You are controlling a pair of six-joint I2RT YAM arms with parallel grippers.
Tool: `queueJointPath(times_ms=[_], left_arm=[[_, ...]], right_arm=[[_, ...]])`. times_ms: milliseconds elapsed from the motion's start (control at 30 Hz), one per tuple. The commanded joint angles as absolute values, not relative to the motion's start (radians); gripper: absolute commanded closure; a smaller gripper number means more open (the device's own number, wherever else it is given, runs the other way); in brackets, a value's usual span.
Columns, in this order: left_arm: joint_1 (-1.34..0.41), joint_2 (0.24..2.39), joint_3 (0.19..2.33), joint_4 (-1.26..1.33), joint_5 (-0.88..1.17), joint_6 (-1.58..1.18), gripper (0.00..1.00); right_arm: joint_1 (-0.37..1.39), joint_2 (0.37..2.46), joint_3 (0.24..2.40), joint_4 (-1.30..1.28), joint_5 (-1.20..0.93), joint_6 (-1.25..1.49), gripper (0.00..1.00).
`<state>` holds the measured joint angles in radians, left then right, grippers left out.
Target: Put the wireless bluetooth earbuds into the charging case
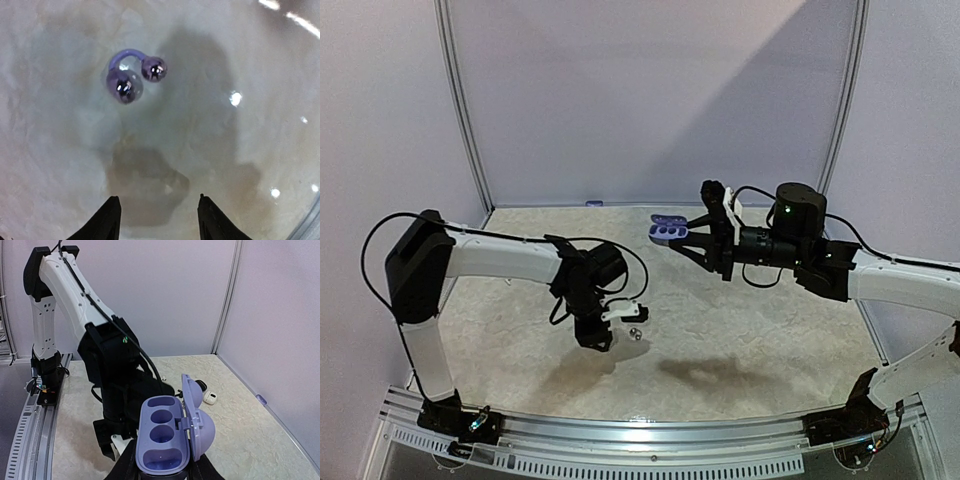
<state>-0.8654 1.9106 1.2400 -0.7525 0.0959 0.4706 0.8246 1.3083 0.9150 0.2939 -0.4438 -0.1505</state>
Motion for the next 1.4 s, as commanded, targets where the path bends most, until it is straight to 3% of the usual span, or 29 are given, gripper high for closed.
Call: queueJointPath(times_ms=[0, 233, 300, 400, 500, 600, 767, 900, 1067, 1367], left_arm=[[-0.752, 1.695, 1.22, -0.865, 0.227, 0.469, 0.46], [-0.483, 1.214, 1.124, -0.98, 0.529, 0.623, 0.38], [-0.482, 1.052, 1.039, -0.845, 0.574, 0.586, 0.27], [-0.483, 0.856, 0.854, -0.446, 0.616, 0.344, 0.05], [-0.487, 0.799, 0.736, -0.132, 0.639, 0.124, 0.01], [-0.492, 0.819, 0.71, -0.003, 0.673, 0.007, 0.01], [-0.502, 0.828, 0.66, 0.211, 0.726, -0.068, 0.15], [-0.537, 0.826, 0.652, 0.217, 0.805, -0.055, 0.22], [-0.571, 0.843, 0.641, 0.269, 0.767, -0.035, 0.26], [-0.623, 0.87, 0.643, 0.295, 0.719, -0.007, 0.44]], right_arm=[[0.831, 1.329, 0.959, 0.266, -0.456, -0.128, 1.0], [0.832, 1.435, 1.07, 0.312, -0.577, -0.076, 1.0], [0.833, 1.473, 1.105, 0.349, -0.617, -0.059, 1.0], [0.848, 1.535, 1.149, 0.428, -0.67, -0.032, 1.0], [0.876, 1.596, 1.223, 0.428, -0.722, -0.015, 1.0], [0.897, 1.65, 1.282, 0.44, -0.781, -0.005, 1.0], [0.925, 1.714, 1.323, 0.525, -0.842, 0.059, 1.0], [0.944, 1.757, 1.361, 0.517, -0.836, 0.066, 1.0], [0.954, 1.796, 1.396, 0.52, -0.842, 0.07, 1.0], [0.955, 1.818, 1.406, 0.523, -0.857, 0.071, 1.0]])
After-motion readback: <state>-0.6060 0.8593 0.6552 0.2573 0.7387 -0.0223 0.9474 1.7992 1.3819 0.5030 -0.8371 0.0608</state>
